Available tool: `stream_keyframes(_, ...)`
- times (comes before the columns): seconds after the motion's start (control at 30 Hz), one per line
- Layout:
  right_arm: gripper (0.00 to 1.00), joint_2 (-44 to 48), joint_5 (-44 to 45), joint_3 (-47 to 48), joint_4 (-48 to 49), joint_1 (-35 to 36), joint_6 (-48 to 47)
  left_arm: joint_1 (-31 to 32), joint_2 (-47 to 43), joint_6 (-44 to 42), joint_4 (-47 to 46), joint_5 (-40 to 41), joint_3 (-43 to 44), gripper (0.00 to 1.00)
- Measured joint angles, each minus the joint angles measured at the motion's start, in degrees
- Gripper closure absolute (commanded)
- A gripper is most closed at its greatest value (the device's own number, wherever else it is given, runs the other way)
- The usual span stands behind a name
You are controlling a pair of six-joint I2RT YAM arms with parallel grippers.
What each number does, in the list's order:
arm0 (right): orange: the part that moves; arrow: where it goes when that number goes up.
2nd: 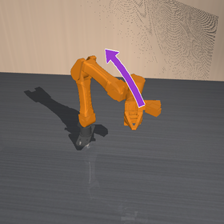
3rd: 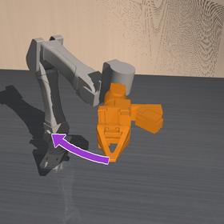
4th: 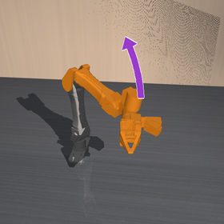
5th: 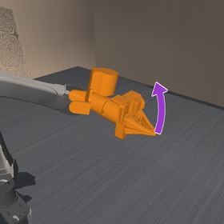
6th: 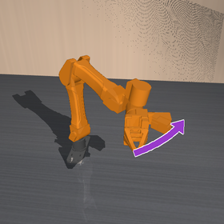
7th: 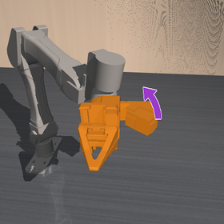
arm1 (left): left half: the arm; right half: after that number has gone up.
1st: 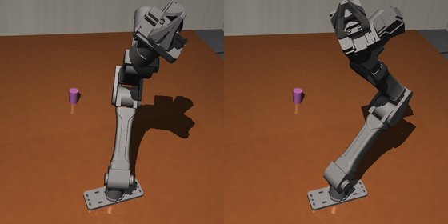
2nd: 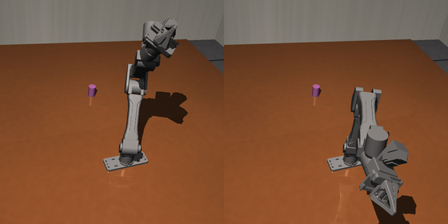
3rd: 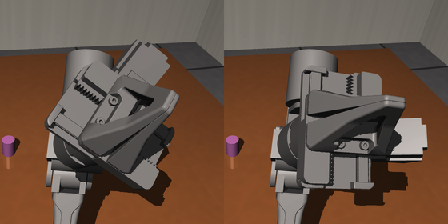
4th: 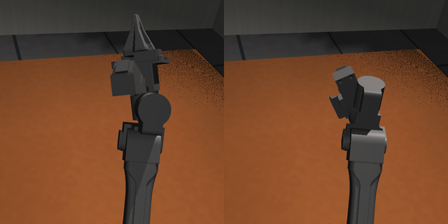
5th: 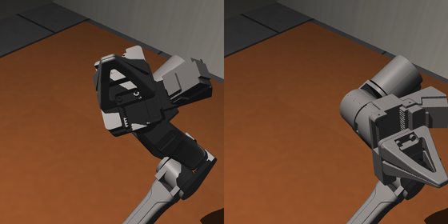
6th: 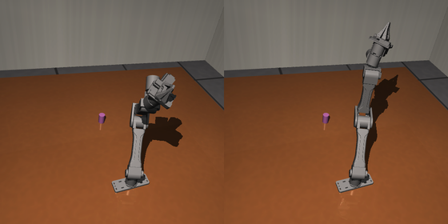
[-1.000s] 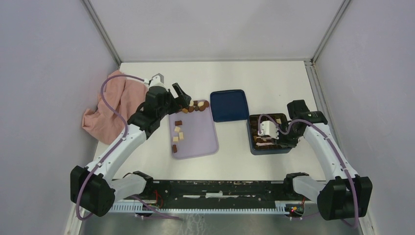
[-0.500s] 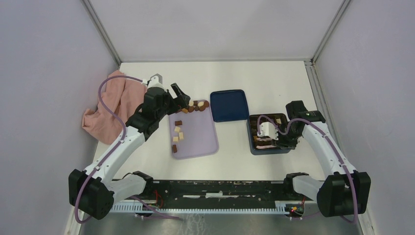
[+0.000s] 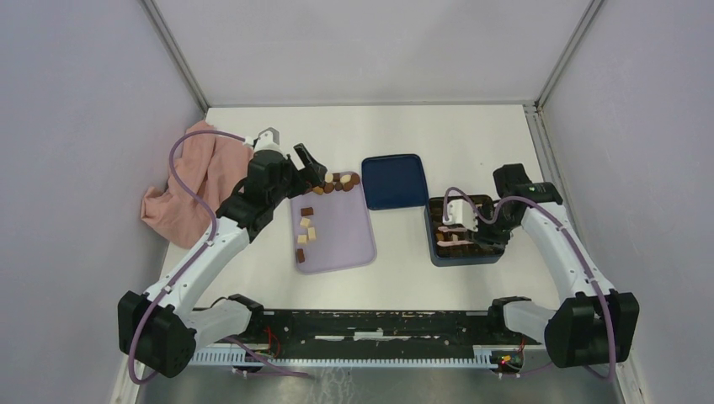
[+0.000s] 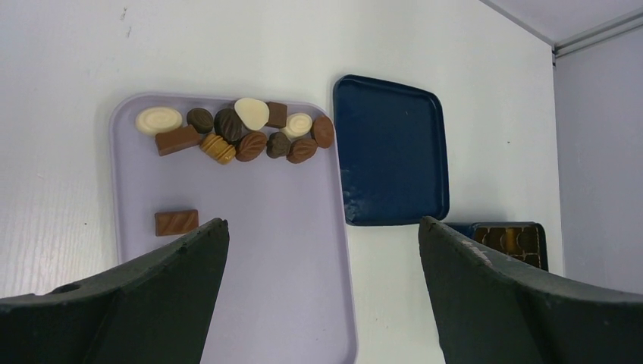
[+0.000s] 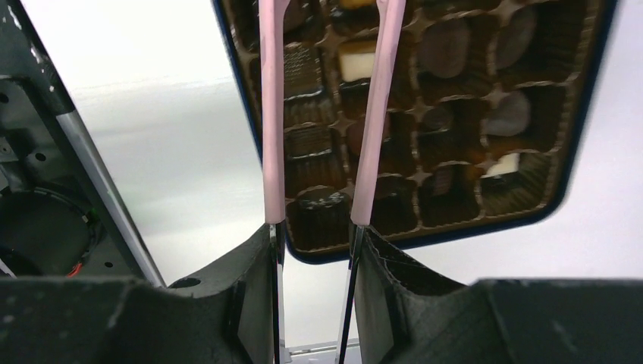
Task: Pack the chocolate
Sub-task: Place the fake chocolate in the packing box.
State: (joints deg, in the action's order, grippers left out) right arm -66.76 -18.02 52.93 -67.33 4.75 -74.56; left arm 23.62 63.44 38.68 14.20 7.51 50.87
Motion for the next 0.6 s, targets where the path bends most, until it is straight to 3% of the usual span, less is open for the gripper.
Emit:
stream_keyframes(0.33,0.60,-4.37,-7.23,11.10,-0.61,1.16,4.09,-0.02,-0.79,-0.02,0.92,2.25,0.00,0.00)
stream_keyframes(0.6,0.60,-8.46,-9.57,12.02,7.54,17.16,13.97,0.00,-1.18,-0.15,3.85,4.00,1.66,0.00)
